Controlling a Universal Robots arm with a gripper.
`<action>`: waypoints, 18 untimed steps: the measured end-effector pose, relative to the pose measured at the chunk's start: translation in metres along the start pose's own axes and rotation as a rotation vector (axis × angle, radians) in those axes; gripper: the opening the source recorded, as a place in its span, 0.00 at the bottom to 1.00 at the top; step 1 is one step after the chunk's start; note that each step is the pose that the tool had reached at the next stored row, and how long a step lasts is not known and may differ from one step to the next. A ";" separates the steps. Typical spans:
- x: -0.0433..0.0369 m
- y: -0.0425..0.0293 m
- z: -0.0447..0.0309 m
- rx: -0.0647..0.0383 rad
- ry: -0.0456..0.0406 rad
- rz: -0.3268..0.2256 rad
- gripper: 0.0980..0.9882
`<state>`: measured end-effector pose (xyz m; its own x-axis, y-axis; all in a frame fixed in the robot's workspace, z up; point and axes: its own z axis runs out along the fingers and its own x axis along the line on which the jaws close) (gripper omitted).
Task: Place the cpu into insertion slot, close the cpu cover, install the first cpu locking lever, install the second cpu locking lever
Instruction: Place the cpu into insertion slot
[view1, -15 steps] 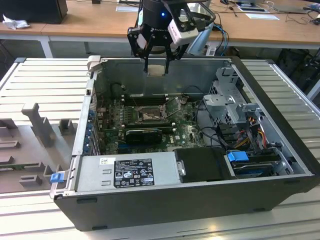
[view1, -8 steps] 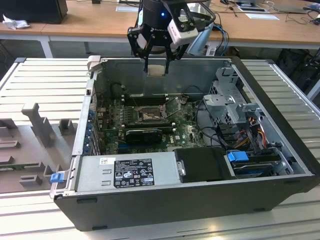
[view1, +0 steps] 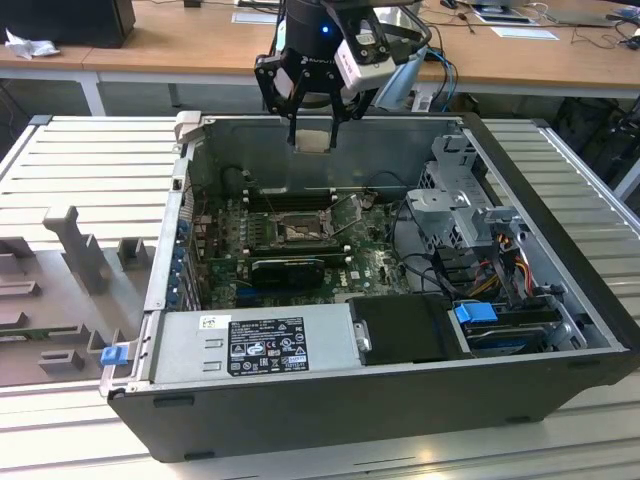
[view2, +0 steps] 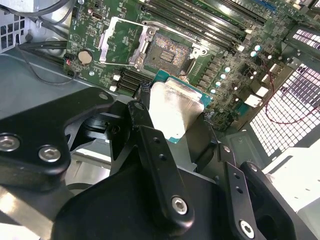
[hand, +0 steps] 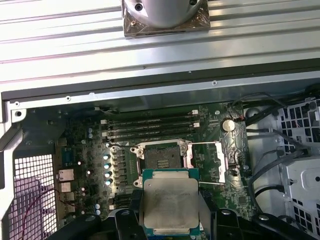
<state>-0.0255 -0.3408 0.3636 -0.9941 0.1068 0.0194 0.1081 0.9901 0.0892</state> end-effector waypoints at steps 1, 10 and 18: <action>0.0000 0.0000 0.0001 0.000 0.0000 0.000 0.48; 0.0000 0.0000 0.0001 -0.001 -0.0031 0.034 0.48; 0.0000 0.0000 0.0001 -0.002 -0.0063 0.070 0.48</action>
<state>-0.0254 -0.3408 0.3634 -0.9841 0.1766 0.0193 0.1776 0.9800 0.0894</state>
